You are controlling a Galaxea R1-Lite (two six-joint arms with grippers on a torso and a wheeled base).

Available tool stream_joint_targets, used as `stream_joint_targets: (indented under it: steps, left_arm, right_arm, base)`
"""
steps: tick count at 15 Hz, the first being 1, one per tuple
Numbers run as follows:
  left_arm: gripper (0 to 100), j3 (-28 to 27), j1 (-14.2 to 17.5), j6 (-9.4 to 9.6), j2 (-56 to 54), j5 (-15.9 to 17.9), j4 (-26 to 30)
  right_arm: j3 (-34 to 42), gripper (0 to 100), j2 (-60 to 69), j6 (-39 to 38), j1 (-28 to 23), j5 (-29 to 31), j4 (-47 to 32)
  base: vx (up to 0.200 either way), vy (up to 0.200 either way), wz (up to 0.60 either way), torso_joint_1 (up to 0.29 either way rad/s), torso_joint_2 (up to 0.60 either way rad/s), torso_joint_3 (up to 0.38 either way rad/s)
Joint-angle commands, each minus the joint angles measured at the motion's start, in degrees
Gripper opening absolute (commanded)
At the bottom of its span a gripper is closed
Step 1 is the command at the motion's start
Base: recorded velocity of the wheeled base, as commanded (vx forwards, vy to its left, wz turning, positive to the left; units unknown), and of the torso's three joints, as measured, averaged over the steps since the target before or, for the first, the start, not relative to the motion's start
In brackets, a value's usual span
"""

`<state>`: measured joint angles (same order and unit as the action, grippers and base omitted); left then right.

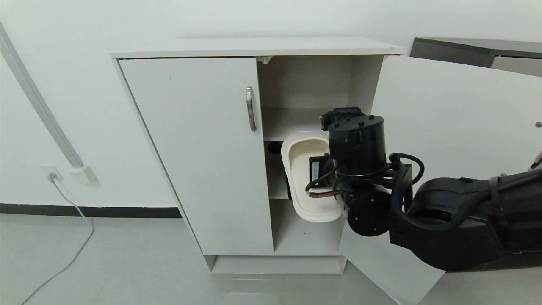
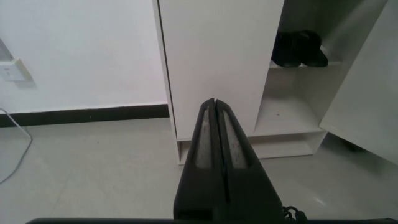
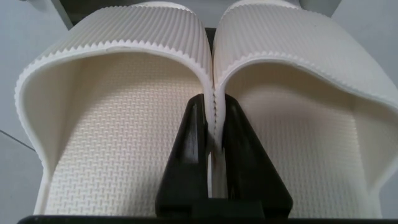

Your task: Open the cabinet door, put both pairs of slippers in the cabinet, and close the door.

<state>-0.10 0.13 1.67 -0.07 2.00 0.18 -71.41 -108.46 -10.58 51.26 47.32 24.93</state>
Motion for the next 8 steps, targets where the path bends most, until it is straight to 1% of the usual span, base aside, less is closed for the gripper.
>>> stream_joint_targets:
  steps: [1, 3, 8]
  left_arm:
    - [0, 0.0, 0.0, 0.0, 0.1, 0.0, 0.0]
    - [0, 0.0, 0.0, -0.09, 0.1, 0.0, 0.0]
    - [0, 0.0, 0.0, -0.18, 0.1, 0.0, 0.0]
  right_arm:
    - [0.3, 0, -0.4, 0.0, 0.1, 0.0, 0.1]
    - [0.3, 0, -0.4, 0.0, 0.2, 0.0, 0.3]
    - [0.2, 0, -0.1, 0.0, 0.1, 0.0, 0.5]
  base:
    - [0.0, 0.0, 0.0, 0.0, 0.0, 0.0]
    - [0.0, 0.0, 0.0, 0.0, 0.0, 0.0]
    - [0.2, 0.0, 0.0, 0.001, 0.0, 0.003]
